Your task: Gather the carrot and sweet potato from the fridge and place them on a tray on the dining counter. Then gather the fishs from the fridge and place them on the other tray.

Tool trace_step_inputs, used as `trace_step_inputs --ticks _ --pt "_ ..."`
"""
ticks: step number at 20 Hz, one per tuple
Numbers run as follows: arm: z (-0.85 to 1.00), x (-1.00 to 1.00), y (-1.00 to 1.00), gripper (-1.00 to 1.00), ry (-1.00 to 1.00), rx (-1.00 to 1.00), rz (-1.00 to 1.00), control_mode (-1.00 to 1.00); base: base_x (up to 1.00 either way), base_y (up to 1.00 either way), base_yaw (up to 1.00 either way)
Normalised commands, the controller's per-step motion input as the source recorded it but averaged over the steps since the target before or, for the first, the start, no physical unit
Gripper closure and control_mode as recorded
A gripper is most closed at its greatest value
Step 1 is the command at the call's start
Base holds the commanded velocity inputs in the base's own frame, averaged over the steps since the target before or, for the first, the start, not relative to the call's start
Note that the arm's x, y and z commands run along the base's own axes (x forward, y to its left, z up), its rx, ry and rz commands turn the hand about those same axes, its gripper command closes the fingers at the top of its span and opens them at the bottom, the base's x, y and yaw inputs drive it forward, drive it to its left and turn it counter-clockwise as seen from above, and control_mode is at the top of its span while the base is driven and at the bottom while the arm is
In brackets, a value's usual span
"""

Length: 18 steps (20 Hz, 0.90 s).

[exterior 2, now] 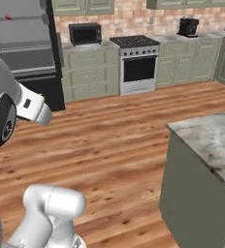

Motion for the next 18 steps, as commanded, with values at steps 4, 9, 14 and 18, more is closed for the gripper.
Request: trace_step_inputs --ticks 4,9,14,18 --pt "0.0 0.0 0.0 1.0 0.0 0.0 0.0 1.0 -0.7 -0.37 -0.29" --pt "0.0 0.0 0.0 1.0 0.0 0.0 0.0 1.0 -0.52 -0.47 -0.22" --pt "0.0 0.0 0.0 1.0 0.0 0.0 0.0 1.0 -0.25 -0.69 -0.04" --pt "0.0 0.0 0.0 1.0 0.0 0.0 0.0 1.0 -0.23 -0.75 0.0"
